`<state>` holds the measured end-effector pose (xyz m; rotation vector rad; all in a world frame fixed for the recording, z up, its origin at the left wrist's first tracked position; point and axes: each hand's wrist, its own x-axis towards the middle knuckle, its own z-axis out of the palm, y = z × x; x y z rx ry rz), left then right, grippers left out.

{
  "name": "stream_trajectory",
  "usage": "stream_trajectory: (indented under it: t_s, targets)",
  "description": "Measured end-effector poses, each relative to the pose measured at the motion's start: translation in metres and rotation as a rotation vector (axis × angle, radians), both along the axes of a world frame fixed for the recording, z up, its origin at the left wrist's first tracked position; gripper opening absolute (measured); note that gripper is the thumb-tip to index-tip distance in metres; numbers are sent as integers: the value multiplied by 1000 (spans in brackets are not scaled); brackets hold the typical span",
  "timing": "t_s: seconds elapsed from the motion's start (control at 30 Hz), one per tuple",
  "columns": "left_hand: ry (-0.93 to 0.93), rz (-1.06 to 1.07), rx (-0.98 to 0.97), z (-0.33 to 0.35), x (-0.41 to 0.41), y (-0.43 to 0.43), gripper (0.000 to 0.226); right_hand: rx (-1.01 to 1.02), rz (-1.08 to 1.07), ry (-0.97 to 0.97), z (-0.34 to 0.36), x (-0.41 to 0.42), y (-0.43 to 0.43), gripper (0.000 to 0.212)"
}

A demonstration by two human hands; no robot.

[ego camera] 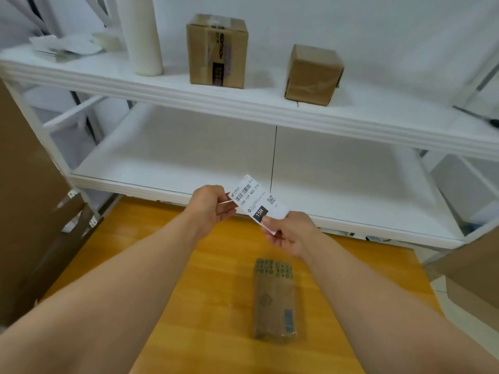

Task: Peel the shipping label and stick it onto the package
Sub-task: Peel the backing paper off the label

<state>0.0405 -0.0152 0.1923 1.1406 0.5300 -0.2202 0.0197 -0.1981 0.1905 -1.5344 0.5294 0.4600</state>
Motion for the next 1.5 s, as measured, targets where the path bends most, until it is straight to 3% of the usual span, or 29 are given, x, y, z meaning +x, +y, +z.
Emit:
stream_trajectory:
  t_s: [0.17, 0.3, 0.43, 0.67, 0.8, 0.97, 1.07, 1.2, 1.33, 1.5]
  targets:
    - [-17, -156, 51, 6, -14, 4, 34, -27, -31, -80, 8, -12, -7, 39]
    - [-51, -276, 192, 7, -19, 2, 25, -13, -28, -129, 9, -19, -8, 40]
    - [-65, -193, 295, 8, -24, 0, 4, 41, -21, -140, 10, -23, -8, 29]
    - [-108, -28, 318, 19, -26, 4, 4, 139, 103, -59, 15, -29, -4, 27]
    - [-131, -36, 310, 25, -26, 3, 4, 123, 118, -72, 19, -32, -2, 20]
    - [-72, -264, 267, 22, -34, -9, 30, 171, 52, -45, 23, -30, 6, 17]
    - [-78, -392, 304, 15, -43, -18, 15, 204, 46, -39, 24, -31, 10, 13]
    - [-146, -353, 363, 13, -45, -23, 13, 191, 117, -30, 23, -34, 11, 9]
    - [-187, -404, 506, 19, -43, -15, 6, 163, 49, -36, 23, -33, 4, 21]
    - [-173, -487, 595, 25, -44, -5, 6, 138, 34, -40, 25, -32, -4, 21]
